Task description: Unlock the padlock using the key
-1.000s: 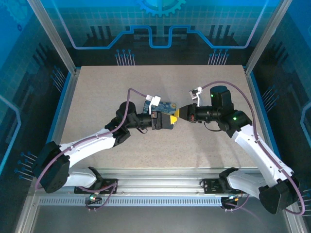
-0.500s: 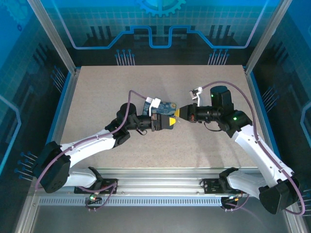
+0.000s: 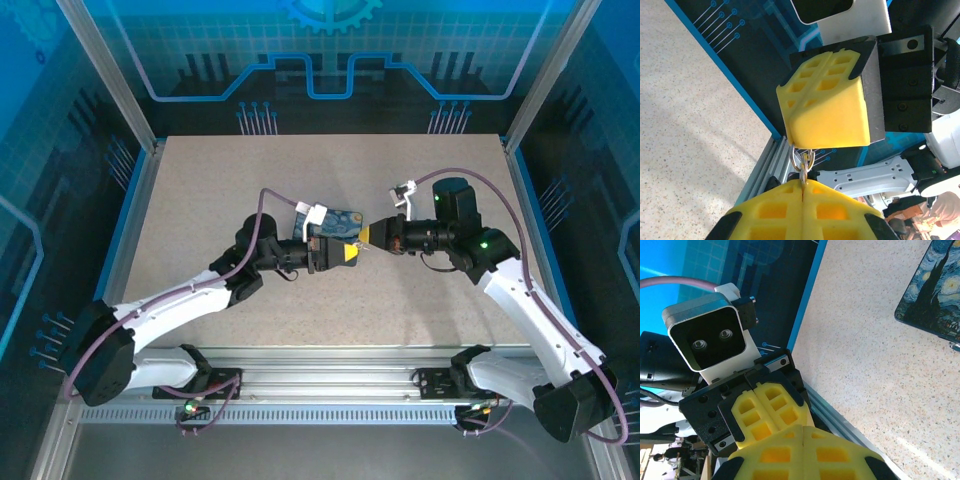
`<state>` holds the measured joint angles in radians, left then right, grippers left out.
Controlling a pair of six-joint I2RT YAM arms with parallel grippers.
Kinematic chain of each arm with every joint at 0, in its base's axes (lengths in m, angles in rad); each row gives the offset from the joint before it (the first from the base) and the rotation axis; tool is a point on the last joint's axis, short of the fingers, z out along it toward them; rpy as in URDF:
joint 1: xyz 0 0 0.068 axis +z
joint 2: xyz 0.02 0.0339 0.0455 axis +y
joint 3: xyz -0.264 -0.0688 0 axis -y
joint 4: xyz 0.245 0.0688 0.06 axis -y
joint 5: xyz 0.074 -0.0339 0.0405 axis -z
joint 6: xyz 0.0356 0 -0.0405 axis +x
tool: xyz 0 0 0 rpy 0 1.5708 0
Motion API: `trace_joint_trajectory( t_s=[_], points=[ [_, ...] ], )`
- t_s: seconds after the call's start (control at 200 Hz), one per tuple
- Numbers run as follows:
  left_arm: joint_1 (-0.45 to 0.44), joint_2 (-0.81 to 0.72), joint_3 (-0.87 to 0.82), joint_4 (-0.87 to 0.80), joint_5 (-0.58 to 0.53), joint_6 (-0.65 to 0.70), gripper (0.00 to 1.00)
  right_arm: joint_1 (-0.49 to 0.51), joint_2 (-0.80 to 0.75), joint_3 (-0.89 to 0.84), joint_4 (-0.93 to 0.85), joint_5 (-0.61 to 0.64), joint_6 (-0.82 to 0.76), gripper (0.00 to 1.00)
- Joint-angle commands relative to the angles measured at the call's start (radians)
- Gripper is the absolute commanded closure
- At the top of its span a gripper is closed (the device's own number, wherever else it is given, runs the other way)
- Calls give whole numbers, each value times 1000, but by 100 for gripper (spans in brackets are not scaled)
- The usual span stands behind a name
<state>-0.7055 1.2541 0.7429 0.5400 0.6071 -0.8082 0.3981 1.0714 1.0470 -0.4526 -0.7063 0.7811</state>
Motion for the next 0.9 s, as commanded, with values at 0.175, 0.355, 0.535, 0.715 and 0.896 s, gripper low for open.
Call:
trace_joint_trajectory(
  t_s=[0.175,0.355,0.535,0.715,0.896],
  points=[
    [-3,-32,10,-103,6,50,94,-19,-30,-10,15,-32,-23,100],
    [-4,-28,14,-103,8,46,93,-20,-36,-11,12,-37,-29,100],
    [-4,-30,16,-100,15,41,91,-19,-31,-15,18,-43,-28,100],
    [-5,-32,18,-97,19,39,100,-19,-28,-17,25,-48,-29,100],
    [-3,-40,29,-148,7,58,100,-24,-32,-25,9,-42,-50,100]
  ],
)
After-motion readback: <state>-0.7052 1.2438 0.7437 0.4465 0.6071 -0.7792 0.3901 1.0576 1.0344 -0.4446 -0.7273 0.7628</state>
